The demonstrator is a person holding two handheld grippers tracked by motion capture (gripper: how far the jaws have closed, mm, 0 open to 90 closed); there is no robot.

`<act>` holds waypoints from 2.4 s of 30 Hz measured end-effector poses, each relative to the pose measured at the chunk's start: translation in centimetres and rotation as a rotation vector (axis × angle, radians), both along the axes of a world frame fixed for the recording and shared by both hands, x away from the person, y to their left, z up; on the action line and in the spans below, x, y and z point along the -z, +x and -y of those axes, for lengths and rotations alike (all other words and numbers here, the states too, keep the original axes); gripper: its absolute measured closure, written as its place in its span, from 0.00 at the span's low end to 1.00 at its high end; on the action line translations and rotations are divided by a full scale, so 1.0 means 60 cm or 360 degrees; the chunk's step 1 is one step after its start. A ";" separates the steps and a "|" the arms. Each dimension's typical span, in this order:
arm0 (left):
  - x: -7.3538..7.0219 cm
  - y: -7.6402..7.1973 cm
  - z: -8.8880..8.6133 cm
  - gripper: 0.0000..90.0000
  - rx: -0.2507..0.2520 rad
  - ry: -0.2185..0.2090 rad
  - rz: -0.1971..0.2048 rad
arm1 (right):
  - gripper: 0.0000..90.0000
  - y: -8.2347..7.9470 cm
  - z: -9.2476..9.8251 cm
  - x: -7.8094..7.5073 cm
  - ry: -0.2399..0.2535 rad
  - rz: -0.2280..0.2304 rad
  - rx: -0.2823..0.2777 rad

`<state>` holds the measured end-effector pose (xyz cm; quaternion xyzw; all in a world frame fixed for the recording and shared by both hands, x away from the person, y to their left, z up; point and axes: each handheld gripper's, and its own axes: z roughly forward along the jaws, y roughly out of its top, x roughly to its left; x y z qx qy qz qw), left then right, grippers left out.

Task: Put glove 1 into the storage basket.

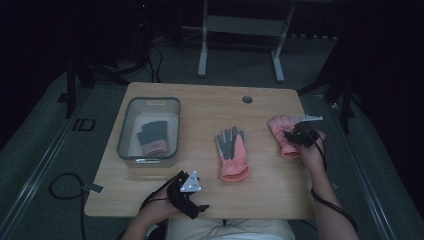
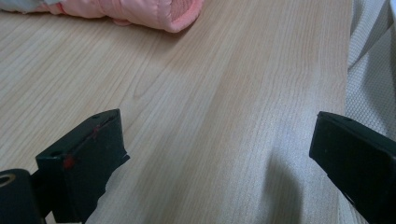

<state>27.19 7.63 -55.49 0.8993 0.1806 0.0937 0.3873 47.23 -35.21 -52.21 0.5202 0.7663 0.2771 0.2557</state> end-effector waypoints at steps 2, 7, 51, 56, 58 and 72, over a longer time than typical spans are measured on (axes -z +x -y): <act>0.000 0.000 0.000 0.03 -0.0001 0.0000 0.0001 | 0.64 0.001 0.000 0.006 0.0013 0.0003 0.0009; 0.000 0.000 -0.001 0.03 -0.0001 -0.0008 0.0001 | 0.87 0.003 -0.004 0.008 0.0052 -0.0036 0.0027; 0.001 0.002 -0.003 0.03 0.0017 0.0007 0.0020 | 0.96 -0.178 -0.091 -0.032 0.0213 0.0031 0.0247; 0.002 0.002 -0.003 0.03 0.0016 0.0002 0.0018 | 0.94 -0.168 -0.089 -0.003 0.0197 -0.0020 0.0231; 0.002 0.002 -0.003 0.03 0.0016 0.0004 0.0018 | 0.93 -0.165 -0.086 0.000 0.0219 -0.0038 0.0222; 0.001 0.001 -0.003 0.03 0.0025 0.0008 0.0012 | 0.71 -0.165 -0.081 -0.038 0.0108 0.0029 -0.0033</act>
